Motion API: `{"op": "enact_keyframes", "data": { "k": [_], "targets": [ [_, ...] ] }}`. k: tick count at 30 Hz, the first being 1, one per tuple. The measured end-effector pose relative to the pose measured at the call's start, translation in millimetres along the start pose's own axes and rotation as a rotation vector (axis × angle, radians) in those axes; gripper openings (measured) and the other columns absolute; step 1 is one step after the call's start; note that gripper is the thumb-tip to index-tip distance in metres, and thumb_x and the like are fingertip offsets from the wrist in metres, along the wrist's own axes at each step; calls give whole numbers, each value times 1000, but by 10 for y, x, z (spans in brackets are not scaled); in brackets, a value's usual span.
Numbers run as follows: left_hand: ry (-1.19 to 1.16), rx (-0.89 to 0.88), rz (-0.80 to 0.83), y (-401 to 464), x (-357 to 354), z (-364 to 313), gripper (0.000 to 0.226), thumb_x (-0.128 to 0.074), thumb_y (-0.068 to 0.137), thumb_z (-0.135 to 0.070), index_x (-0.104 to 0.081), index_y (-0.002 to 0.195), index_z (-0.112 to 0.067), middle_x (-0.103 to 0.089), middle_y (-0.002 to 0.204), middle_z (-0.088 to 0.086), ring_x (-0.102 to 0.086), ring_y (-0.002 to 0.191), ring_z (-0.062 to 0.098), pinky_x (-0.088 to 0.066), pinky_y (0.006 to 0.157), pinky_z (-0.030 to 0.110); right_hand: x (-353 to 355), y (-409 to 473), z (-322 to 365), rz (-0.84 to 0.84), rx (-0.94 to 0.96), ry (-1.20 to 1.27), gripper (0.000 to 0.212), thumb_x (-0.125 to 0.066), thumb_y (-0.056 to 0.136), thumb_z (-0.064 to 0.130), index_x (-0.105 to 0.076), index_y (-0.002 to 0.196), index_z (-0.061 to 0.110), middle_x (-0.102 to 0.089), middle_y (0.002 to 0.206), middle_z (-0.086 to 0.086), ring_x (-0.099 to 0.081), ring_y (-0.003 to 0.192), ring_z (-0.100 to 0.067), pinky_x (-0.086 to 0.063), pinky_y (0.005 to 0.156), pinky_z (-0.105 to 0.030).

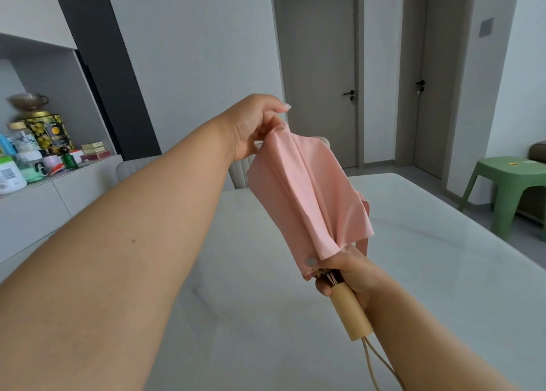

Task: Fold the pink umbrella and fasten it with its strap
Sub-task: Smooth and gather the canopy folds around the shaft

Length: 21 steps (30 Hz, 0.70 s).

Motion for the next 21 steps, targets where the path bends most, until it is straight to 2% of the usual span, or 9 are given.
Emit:
{"op": "enact_keyframes", "data": {
  "k": [3, 5, 8, 11, 14, 16, 18, 21],
  "targets": [
    [-156, -2, 2, -26, 49, -23, 38, -49, 85, -28, -49, 50, -15, -46, 52, -1, -40, 55, 15, -32, 67, 32, 20, 30, -24, 5, 10, 16, 35, -68, 60, 2, -56, 93, 1, -60, 64, -17, -45, 51, -27, -40, 38, -24],
    [-62, 11, -36, -21, 71, 4, 35, -51, 83, -31, -46, 51, -17, -48, 52, -3, -42, 58, 15, -31, 74, 36, 22, 41, -25, 10, 20, 33, 35, -67, 61, 3, -56, 94, -1, -61, 65, -17, -46, 59, -30, -40, 38, -24],
    [132, 31, -91, -65, 96, 23, 27, -56, 79, -31, -46, 56, -21, -53, 59, -6, -49, 63, 14, -31, 80, 39, 2, 38, -31, 13, 24, 49, 29, -66, 60, 1, -57, 88, -2, -59, 63, -16, -52, 60, -26, -39, 37, -23],
    [-15, 22, -70, -67, 110, 34, 28, -53, 82, -15, -44, 57, -21, -51, 56, -6, -48, 57, 13, -33, 82, 39, -28, 21, -35, 34, 30, 51, 30, -65, 61, -1, -57, 89, 0, -58, 63, -15, -53, 59, -25, -39, 37, -22],
    [110, 5, -110, -85, 140, 34, 16, -60, 81, -15, -58, 66, -21, -58, 67, -5, -53, 66, 12, -34, 83, 37, -29, 21, -38, 37, 27, 50, 29, -65, 61, 1, -58, 89, -1, -58, 64, -16, -55, 58, -23, -38, 37, -23],
    [70, -17, -146, -76, 161, 25, 13, -62, 81, -8, -65, 78, -19, -58, 67, -3, -55, 69, 12, -38, 85, 35, -21, 28, -43, 33, 23, 50, 32, -66, 61, 0, -57, 91, -1, -58, 64, -17, -55, 57, -23, -39, 37, -23],
    [34, -30, -159, -69, 175, 15, 14, -61, 83, -7, -67, 85, -20, -59, 64, -4, -57, 67, 10, -39, 85, 35, -12, 38, -52, 27, 19, 61, 36, -66, 60, 0, -56, 95, -1, -59, 65, -17, -56, 57, -23, -40, 37, -23],
    [119, -38, -144, -74, 152, 27, 14, -64, 83, -10, -67, 90, -22, -62, 74, -5, -57, 72, 8, -38, 85, 33, 3, 47, -69, 28, 16, 83, 40, -66, 61, 0, -56, 100, -3, -58, 65, -16, -57, 59, -24, -40, 36, -23]
  ]
}}
Point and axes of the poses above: each hand's wrist, its own y-axis towards the middle knuckle, its own x-axis out of the back of the hand, z = x × y, the point moved 5 cm from there along y, towards the middle knuckle
